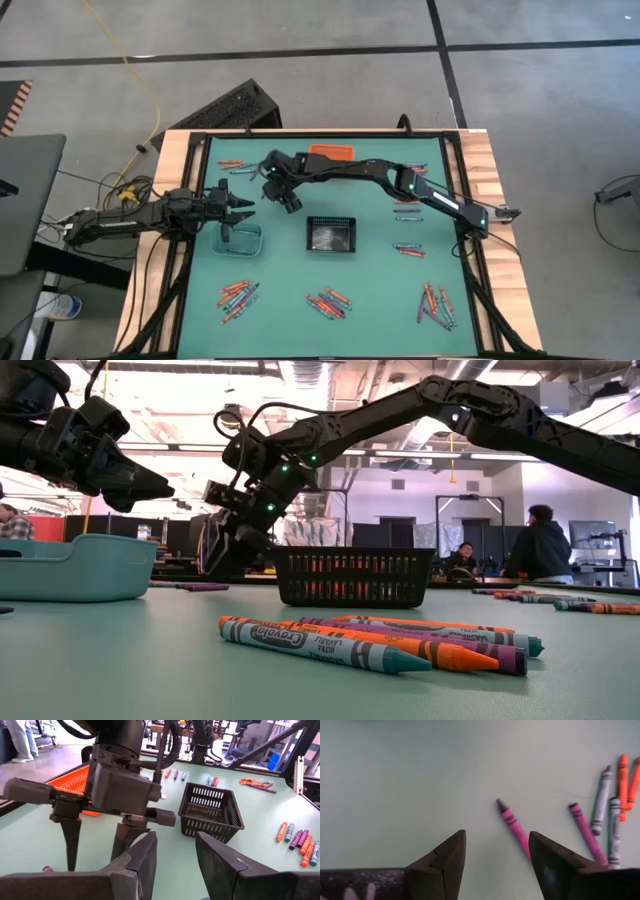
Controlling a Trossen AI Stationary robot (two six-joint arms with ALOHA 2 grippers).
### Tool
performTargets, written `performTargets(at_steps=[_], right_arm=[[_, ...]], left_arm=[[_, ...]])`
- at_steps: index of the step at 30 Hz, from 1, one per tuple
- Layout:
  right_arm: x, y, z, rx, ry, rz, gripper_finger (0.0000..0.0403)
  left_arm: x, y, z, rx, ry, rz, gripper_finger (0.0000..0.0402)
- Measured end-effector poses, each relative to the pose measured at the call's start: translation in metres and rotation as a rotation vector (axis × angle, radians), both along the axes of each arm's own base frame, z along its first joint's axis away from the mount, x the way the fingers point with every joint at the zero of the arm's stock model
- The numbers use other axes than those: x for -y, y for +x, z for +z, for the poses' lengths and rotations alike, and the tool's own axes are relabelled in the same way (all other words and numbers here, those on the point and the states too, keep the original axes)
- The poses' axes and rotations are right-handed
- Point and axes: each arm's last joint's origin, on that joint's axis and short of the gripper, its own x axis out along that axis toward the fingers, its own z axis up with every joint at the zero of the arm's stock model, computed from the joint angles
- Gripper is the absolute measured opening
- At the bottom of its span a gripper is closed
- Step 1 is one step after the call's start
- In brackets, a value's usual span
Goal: Sort crayons
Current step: Put the violet crayon into the black bin
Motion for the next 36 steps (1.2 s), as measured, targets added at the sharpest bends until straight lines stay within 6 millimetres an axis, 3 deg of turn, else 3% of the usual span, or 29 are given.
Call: performTargets(at_steps=[14,25,28,31,34,36], right_arm=[[0.023,0.008,0.008,0.199,0.36,-0.193,0.0212],[0.03,0.009,0.011,0.259,0.48,-0.622,0.0199],[0.028,0.009,0.011,0.265,0.475,-0.663,0.0169],[0.02,0.012,0.011,0.278,0.456,-0.7,0.0107],[0.013,0.018,-0.004,0.302,0.42,-0.711,0.0027],[0.009,0.023,-0.02,0.317,0.426,-0.702,0.0011]], left_arm=[[0.0,0.0,0.0,0.0,0.0,0.0,0.0125],[0.0,0.0,0.0,0.0,0.0,0.0,0.0125],[0.0,0.0,0.0,0.0,0.0,0.0,0.0125],[0.0,0.0,0.0,0.0,0.0,0.0,0.0125],[0.0,0.0,0.0,0.0,0.0,0.0,0.0125],[0.0,0.0,0.0,0.0,0.0,0.0,0.0125]])
